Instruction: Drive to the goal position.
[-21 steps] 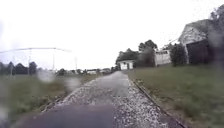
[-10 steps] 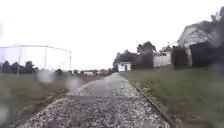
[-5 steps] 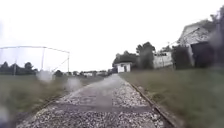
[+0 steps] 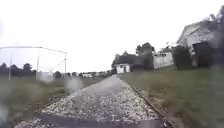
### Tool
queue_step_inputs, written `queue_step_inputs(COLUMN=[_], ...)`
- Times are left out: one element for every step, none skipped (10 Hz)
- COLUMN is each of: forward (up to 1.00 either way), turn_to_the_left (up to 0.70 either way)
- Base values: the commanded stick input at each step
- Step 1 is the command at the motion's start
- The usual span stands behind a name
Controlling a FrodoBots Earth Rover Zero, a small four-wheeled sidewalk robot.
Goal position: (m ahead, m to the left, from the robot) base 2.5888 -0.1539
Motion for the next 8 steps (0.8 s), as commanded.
queue_step_inputs(forward=[0.7,0.7,0.7,0.7,0.7,0.7,0.7,0.7], turn_to_the_left=[0.0,0.0,0.0,0.0,0.0,0.0,0.0,0.0])
